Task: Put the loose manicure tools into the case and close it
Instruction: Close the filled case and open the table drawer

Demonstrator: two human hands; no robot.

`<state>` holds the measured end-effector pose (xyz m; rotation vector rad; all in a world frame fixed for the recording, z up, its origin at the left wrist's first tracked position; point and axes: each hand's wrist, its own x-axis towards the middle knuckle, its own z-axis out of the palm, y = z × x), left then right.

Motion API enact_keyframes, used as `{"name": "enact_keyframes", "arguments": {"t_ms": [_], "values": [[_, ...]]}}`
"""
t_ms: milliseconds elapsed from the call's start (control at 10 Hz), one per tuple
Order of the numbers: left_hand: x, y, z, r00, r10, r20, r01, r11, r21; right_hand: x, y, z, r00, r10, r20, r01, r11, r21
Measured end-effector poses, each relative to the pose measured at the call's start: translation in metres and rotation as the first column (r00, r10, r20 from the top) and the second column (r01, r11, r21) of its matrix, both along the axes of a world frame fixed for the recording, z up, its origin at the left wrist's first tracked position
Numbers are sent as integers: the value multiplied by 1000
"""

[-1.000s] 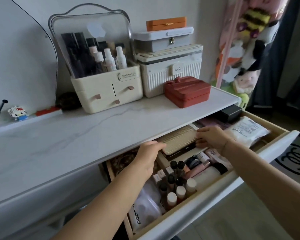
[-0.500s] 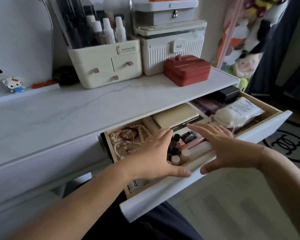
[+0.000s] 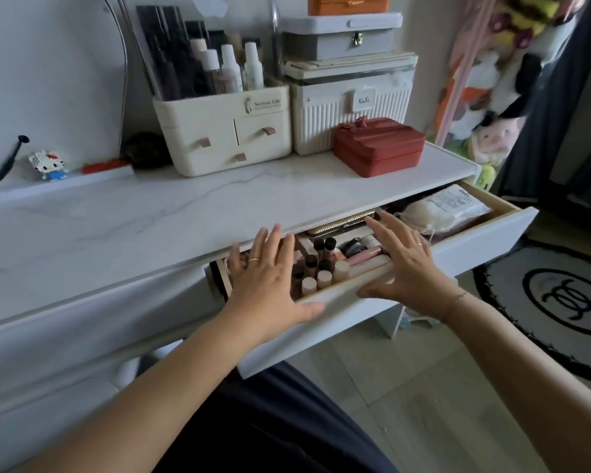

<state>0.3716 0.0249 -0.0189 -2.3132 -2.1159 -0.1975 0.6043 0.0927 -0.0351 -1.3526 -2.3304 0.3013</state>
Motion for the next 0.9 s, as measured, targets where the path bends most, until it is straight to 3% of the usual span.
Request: {"name": "enact_keyframes", "arguments": {"t_ms": [200,300,500,800,900], "values": [[-51,19,-13,987,147,-70,-137,982,131,-37,46,-7,998,-31,48,23,989,147],[-68,21,-24,985,138,-106,-99,947,307,-52,66,-11,996,-57,69,44,982,181],[-76,25,-38,991,120,-61,-76,870,487,-71,78,-17,987,-161,-28,160,917,366],[-81,29,-55,994,98,-50,-56,842,536,-72,78,-21,981,-194,21,173,915,365],[-97,23,-58,999,15,-32,7,801,599,-70,78,-12,983,-173,-55,181,908,378]]}}
